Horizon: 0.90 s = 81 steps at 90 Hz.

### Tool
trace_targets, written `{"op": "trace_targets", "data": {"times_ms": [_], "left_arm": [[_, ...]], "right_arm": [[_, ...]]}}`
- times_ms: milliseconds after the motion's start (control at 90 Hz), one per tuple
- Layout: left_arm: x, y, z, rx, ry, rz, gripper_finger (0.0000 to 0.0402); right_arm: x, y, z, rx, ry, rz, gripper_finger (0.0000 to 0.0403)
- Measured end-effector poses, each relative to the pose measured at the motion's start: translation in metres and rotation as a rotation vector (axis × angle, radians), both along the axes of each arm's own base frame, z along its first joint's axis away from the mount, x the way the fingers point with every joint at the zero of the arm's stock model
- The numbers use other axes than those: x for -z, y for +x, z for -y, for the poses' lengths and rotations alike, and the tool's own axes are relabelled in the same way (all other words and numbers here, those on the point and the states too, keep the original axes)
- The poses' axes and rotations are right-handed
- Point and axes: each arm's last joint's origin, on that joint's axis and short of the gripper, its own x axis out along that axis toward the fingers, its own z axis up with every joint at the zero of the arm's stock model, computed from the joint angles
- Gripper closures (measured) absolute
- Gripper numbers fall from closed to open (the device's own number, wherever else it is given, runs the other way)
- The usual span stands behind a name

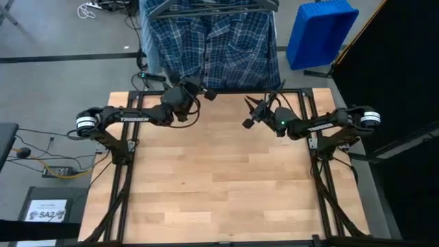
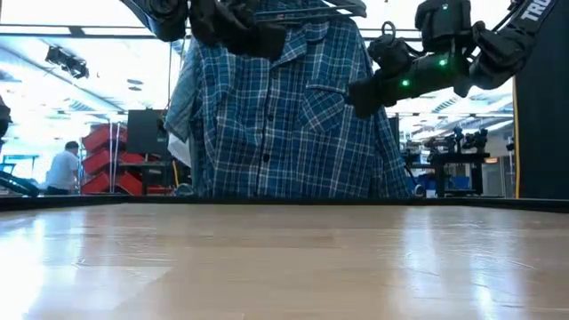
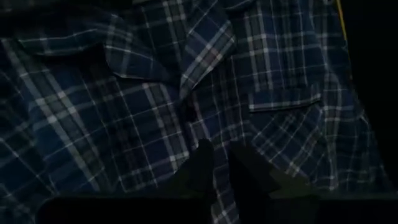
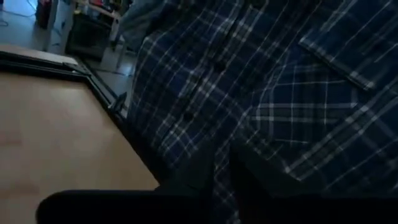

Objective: Hang clothes
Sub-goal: Unhang the black hanger from the hanging rack

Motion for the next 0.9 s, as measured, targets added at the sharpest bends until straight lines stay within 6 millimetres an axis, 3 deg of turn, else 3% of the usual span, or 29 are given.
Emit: {"op": "trace_targets", "data": {"times_ms": [267, 500, 689, 900], "left_arm": [[0.01, 0.002, -0.003, -0.002, -0.032, -0.109, 0.0371], [0.001, -0.001, -0.012, 0.126, 0.038, -0.033, 0.0371], [-0.003, -0.002, -0.015, 0.195, 0.091, -0.015, 0.0371], [0.002, 0.002, -0.015, 0.224, 0.082, -0.149, 0.0365]], "right_arm": [[0.001, -0.002, 0.012, -0.061, 0.034, 0.036, 0.0372], [0.003, -0.008, 0.028, -0.023, 0.126, 0.113, 0.0379], [0.003, -0.007, 0.025, -0.013, 0.186, 0.184, 0.0376], [-0.003, -0.003, 0.018, -0.077, 0.232, 0.294, 0.0376]]}}
